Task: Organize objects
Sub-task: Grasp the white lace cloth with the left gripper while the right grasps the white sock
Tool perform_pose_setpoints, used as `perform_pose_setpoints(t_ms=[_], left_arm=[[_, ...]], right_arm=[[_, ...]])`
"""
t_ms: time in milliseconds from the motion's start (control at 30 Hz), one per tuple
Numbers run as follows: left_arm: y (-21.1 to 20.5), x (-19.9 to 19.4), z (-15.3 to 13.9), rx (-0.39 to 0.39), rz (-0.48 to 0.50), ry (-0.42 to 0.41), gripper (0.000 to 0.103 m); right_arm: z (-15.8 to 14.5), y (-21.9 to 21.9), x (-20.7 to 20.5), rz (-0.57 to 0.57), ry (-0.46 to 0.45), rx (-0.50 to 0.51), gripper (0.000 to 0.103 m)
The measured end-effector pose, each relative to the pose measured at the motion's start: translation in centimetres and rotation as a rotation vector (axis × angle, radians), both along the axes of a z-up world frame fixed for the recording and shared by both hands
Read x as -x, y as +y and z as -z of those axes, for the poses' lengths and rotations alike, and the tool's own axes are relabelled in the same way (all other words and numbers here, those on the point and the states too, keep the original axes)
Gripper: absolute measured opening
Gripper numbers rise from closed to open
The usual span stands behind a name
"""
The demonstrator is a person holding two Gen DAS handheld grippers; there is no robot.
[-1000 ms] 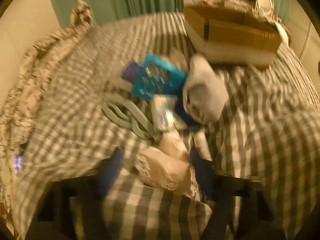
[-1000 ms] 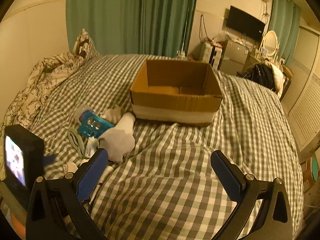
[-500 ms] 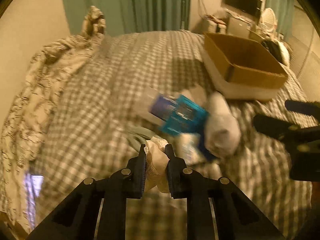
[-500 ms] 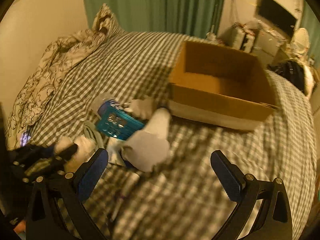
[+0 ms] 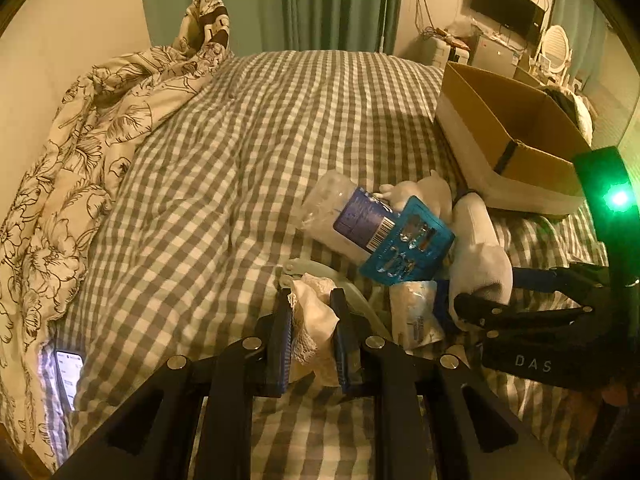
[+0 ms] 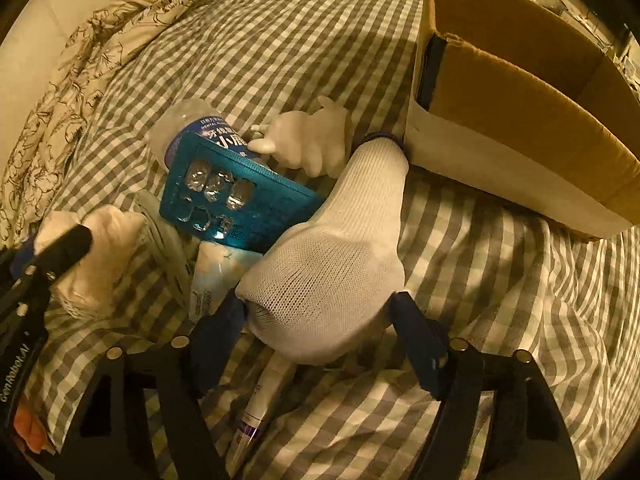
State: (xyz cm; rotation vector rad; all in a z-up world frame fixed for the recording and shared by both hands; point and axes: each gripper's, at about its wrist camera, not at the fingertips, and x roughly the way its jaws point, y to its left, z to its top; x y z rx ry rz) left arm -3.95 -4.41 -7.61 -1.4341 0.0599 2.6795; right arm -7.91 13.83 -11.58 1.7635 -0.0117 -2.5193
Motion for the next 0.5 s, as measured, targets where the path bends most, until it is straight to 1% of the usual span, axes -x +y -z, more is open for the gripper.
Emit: perform_pose_setpoints(t_ms=[133,267,367,500], left_arm=[[0.0,-0.4,-0.4,-0.009,0.005,0.005,0.018],[-0.1,-1.3,-1.9,-0.029,0.013,0.03,0.018],[0.1,-1.7,-3.7,-0.045,0.025,0.062,0.018],[1.1,-2.0,-6.7,-0.08,0.06,0.107,0.018]], right_arm=[[-0.9,0.5,-0.7,0.014,0.018,0.032,0.059],[-2.8,0.6,-1.7,0.018,0.066,0.024,0.055],[-5.1,0.6,-2.8,0.018,0.118,0.043,0.053],[-9.5,1.0,-4.5,0.011,0.22,0.036,0.052]])
